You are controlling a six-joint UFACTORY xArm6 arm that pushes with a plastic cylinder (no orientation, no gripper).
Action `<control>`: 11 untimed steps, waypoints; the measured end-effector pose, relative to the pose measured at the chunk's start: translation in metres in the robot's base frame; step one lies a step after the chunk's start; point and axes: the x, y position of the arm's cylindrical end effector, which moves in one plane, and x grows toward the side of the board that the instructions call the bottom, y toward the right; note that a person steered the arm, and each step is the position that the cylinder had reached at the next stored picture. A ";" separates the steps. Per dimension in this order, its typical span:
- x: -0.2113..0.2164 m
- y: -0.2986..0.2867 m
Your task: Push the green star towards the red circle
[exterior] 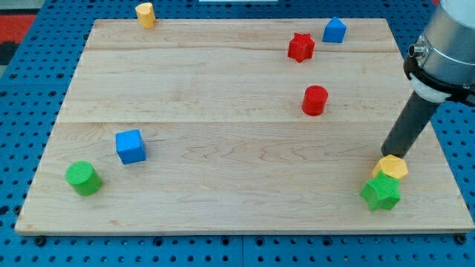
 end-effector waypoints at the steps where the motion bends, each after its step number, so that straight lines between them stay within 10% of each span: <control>1: 0.000 0.000; 4: 0.072 0.053; 6: 0.084 -0.122; 9: 0.082 -0.077; 11: -0.041 -0.186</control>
